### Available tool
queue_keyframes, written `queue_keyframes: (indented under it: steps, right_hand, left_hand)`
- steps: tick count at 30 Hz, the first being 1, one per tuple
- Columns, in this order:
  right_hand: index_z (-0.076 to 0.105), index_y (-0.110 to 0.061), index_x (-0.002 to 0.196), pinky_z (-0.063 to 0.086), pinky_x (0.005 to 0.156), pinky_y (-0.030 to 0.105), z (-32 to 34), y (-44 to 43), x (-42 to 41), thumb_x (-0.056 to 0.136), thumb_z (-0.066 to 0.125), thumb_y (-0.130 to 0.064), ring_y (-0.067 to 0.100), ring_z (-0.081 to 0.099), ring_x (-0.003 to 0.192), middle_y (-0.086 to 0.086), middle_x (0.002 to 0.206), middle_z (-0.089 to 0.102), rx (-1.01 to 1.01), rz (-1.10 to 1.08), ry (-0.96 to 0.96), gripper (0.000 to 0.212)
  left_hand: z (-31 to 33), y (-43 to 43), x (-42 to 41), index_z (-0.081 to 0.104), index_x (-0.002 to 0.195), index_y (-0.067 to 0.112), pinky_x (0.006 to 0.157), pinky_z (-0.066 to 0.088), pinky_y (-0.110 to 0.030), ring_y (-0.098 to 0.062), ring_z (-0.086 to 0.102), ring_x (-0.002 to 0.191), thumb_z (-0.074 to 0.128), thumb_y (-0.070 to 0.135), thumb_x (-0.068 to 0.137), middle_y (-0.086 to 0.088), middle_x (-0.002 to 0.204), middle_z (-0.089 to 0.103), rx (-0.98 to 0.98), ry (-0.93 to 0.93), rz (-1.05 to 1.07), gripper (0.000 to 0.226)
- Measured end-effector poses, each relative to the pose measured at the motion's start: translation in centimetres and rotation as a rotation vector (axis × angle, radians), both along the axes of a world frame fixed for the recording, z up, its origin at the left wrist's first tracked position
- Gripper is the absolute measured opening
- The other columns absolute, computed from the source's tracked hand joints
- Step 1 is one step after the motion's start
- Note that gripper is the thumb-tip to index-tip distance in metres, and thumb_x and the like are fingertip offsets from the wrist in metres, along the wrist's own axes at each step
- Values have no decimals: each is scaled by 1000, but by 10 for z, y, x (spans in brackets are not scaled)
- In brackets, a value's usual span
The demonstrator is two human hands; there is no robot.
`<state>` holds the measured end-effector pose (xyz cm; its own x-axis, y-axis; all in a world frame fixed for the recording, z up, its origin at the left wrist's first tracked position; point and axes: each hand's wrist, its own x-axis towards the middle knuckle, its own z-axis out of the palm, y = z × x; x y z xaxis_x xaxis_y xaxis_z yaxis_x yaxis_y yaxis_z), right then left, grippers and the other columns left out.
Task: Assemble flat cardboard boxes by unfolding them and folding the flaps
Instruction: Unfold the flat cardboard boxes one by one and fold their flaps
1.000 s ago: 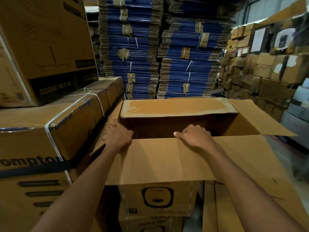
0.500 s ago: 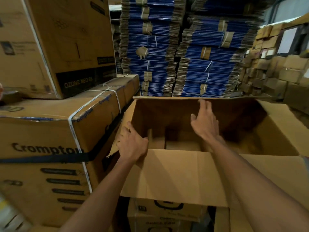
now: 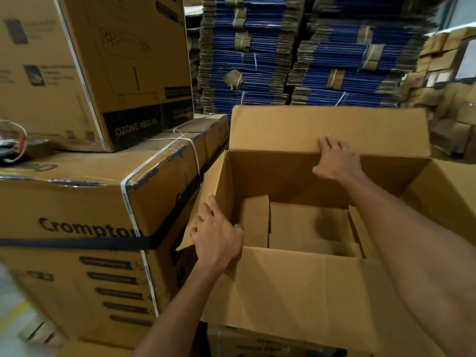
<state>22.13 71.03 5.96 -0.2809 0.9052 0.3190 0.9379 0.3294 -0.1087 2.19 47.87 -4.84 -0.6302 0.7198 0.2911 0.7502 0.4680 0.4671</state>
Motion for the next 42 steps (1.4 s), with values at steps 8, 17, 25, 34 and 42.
queue_keyframes:
  steps: [8,17,25,34,42]
  right_hand:
    - [6,-22,162,19,121,61,-18,21,5,88,69,-32,33,4,155,6,170,6,-185,32,-40,98]
    - [36,-21,155,44,109,51,-51,-28,19,94,64,-25,29,50,135,9,154,46,-201,48,68,67]
    - [70,-22,113,46,67,21,-55,-107,77,98,63,-21,9,61,85,-4,102,70,27,18,407,16]
    - [37,-24,154,8,120,50,-158,-141,179,102,48,-47,25,17,153,6,167,23,294,-197,581,58]
    - [62,-15,115,54,83,40,-186,-149,235,103,43,-55,29,65,110,11,117,68,-138,-336,1943,46]
  left_hand:
    - [0,10,-3,-3,162,21,115,34,-55,-39,35,145,57,53,91,-13,166,21,4,-12,8,98]
    - [18,37,-12,5,161,18,110,40,-58,-42,41,140,57,54,93,-17,162,31,-48,-57,28,93]
    - [30,61,-18,38,150,12,111,35,-62,-41,35,140,52,50,95,-17,152,42,28,-28,69,68]
    - [-32,18,-20,50,129,19,109,27,-46,-30,33,130,46,44,101,-10,133,38,622,-78,-272,38]
    - [-120,-18,-29,45,141,21,102,43,-49,-29,51,125,54,12,105,-6,136,52,499,-875,-266,39]
